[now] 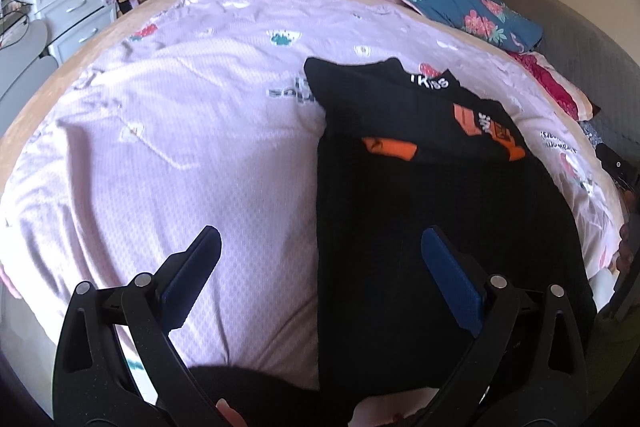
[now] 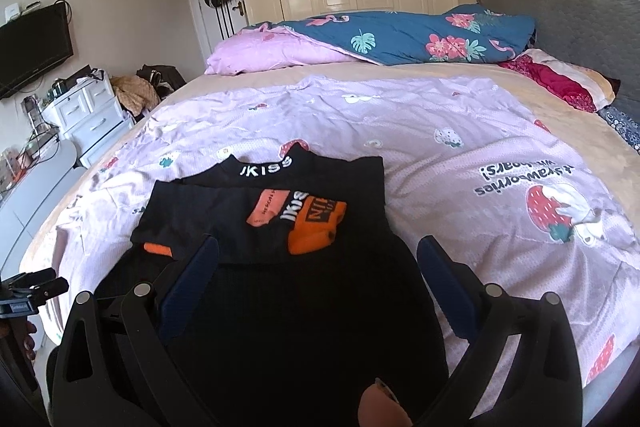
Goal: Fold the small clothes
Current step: 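Move both grippers down to the shirt hem, then close both grippers on the black shirt hem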
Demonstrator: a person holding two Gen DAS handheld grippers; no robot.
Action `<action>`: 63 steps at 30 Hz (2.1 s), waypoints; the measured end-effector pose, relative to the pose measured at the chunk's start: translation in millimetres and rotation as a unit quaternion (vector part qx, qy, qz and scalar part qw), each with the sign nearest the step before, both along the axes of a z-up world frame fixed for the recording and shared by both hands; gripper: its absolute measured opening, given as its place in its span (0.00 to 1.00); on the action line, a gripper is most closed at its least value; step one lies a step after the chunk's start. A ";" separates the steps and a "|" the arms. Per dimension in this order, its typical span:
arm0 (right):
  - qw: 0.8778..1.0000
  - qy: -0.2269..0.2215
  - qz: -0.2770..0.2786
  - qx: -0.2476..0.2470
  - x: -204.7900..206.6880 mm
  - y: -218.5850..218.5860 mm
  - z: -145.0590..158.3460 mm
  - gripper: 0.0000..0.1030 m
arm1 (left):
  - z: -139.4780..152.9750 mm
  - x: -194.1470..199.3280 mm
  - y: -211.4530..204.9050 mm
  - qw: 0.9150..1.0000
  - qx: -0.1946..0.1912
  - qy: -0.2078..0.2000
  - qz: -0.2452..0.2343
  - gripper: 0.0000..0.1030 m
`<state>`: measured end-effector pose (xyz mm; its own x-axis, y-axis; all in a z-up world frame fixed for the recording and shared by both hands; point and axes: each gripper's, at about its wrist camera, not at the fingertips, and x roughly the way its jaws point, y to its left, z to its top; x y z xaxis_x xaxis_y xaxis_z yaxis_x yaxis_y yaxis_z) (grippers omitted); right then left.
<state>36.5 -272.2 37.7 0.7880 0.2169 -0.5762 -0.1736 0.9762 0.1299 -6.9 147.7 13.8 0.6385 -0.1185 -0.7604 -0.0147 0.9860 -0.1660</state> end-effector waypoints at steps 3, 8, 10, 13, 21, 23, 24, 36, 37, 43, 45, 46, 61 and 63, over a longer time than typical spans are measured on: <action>1.000 0.003 -0.001 -0.006 -5.7 -3.9 -3.3 0.96 | -4.5 -8.2 0.9 1.000 -0.004 0.006 -0.006 0.91; 1.000 0.010 -0.006 -0.011 -12.7 -12.0 -7.7 0.96 | -10.7 -19.2 -1.8 1.000 -0.003 0.016 -0.017 0.91; 1.000 0.013 -0.005 -0.015 -16.1 -15.0 -9.7 0.96 | -14.3 -23.1 -2.5 1.000 -0.006 0.020 -0.020 0.91; 0.999 0.018 -0.006 -0.026 -22.1 -18.5 -14.0 0.96 | -21.9 -28.5 -3.3 0.999 -0.015 0.033 -0.025 0.91; 0.999 0.034 -0.014 -0.039 -35.0 -30.1 -27.2 0.96 | -44.9 -43.7 -13.8 0.995 -0.037 0.069 -0.058 0.76; 0.998 0.035 -0.017 -0.040 -37.4 -33.1 -28.7 0.96 | -51.7 -47.2 -18.5 0.994 -0.035 0.080 -0.067 0.66; 0.998 0.036 -0.017 -0.039 -39.1 -35.2 -29.7 0.96 | -54.5 -48.3 -20.5 0.993 -0.036 0.084 -0.071 0.63; 0.995 0.082 0.005 -0.060 -61.3 -46.4 -56.2 0.96 | -73.5 -47.5 -31.6 0.987 -0.051 0.119 -0.094 0.52; 0.994 0.088 0.012 -0.063 -63.6 -46.2 -59.6 0.96 | -74.7 -46.3 -32.6 0.987 -0.050 0.120 -0.094 0.50; 0.987 0.141 0.021 -0.070 -71.2 -55.7 -85.1 0.96 | -77.0 -43.5 -29.3 0.989 -0.041 0.114 -0.085 0.30; 0.984 0.165 0.024 -0.066 -71.7 -62.3 -96.3 0.96 | -77.6 -44.1 -22.4 0.989 -0.053 0.112 -0.075 0.23; 0.982 0.174 0.026 -0.065 -71.9 -64.6 -100.6 0.95 | -77.7 -44.4 -19.6 0.990 -0.059 0.111 -0.070 0.20; 0.984 0.147 0.089 -0.044 -92.4 -57.9 -90.8 0.09 | -50.2 -52.1 -15.8 0.990 -0.089 0.070 -0.086 0.05; 0.988 0.122 0.093 -0.026 -94.4 -57.7 -77.2 0.09 | -44.6 -51.1 -9.3 0.988 -0.107 0.066 -0.085 0.05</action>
<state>-57.9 -329.8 -39.5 0.5733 0.3095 -0.7586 -0.3197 0.9370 0.1407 -58.0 138.4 -30.8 0.4929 -0.3832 -0.7812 0.1135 0.9184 -0.3789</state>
